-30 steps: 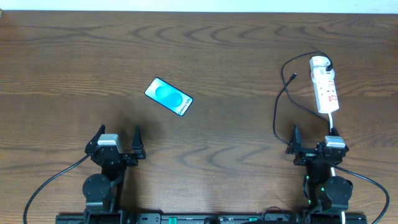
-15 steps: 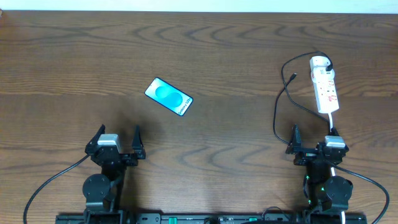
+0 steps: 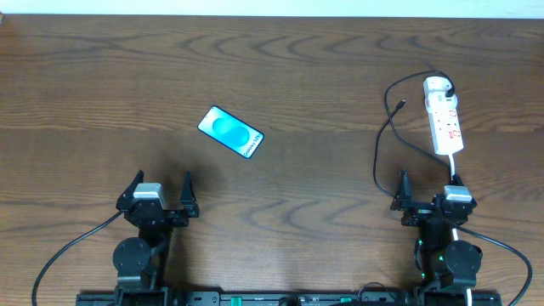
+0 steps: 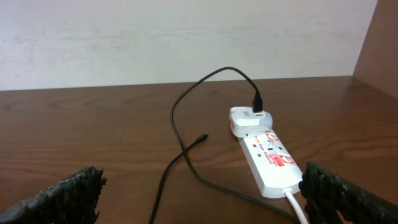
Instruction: Plug charger to phone and switch on socket
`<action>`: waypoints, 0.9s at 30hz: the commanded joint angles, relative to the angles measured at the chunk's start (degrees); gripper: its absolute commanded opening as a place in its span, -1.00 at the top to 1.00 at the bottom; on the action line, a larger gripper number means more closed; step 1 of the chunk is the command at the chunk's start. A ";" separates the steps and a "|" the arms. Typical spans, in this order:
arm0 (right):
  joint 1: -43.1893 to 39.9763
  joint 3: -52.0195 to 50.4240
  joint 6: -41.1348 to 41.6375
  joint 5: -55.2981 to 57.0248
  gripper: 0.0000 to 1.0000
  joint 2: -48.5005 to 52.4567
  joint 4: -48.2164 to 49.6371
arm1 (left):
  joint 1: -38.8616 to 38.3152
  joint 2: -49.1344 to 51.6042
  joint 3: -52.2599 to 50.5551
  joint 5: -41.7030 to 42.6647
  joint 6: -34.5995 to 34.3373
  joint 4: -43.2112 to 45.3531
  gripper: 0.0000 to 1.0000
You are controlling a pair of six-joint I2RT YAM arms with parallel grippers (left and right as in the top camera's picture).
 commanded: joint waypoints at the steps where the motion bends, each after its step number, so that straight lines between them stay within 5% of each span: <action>1: 0.17 -0.07 -0.68 0.24 -0.99 0.00 -0.26 | -0.11 0.00 -0.87 0.57 -0.68 -1.92 -0.89; 11: 0.17 -0.07 -0.68 0.24 -0.99 0.00 -0.26 | -0.11 0.00 -0.81 0.59 -0.72 6.91 -0.89; 27: 0.17 -0.07 -0.68 0.24 -0.99 0.00 -0.26 | -0.11 5.51 12.04 0.61 -1.36 6.38 -0.90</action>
